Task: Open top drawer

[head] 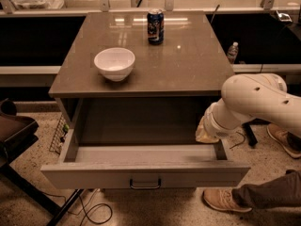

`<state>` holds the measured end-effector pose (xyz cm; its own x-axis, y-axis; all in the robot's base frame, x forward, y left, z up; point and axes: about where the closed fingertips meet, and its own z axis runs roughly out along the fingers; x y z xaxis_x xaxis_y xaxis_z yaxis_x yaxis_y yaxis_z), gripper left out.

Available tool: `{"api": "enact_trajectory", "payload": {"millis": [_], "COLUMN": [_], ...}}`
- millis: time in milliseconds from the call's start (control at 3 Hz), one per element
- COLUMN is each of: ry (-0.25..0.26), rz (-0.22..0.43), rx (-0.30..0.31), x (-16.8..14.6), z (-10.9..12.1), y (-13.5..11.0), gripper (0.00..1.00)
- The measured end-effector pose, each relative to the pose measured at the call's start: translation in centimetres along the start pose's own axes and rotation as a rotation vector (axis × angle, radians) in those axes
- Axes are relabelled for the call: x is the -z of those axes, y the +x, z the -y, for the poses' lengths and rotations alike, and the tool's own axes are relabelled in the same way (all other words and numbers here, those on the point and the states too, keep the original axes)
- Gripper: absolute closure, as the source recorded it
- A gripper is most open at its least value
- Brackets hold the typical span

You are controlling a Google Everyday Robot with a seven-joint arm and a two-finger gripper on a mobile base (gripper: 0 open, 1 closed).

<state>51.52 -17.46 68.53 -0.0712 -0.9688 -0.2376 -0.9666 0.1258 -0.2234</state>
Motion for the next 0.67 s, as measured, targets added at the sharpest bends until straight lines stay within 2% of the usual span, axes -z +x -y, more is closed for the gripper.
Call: {"api": "enact_trajectory", "payload": {"millis": [333, 667], "ry": [-0.017, -0.044], "rz": [0.011, 0.025], "rx": [-0.019, -0.047], "x": [-2.0, -3.6], "z": [0.0, -1.9], "y": [0.7, 1.2], "gripper": [1.00, 1.00]}}
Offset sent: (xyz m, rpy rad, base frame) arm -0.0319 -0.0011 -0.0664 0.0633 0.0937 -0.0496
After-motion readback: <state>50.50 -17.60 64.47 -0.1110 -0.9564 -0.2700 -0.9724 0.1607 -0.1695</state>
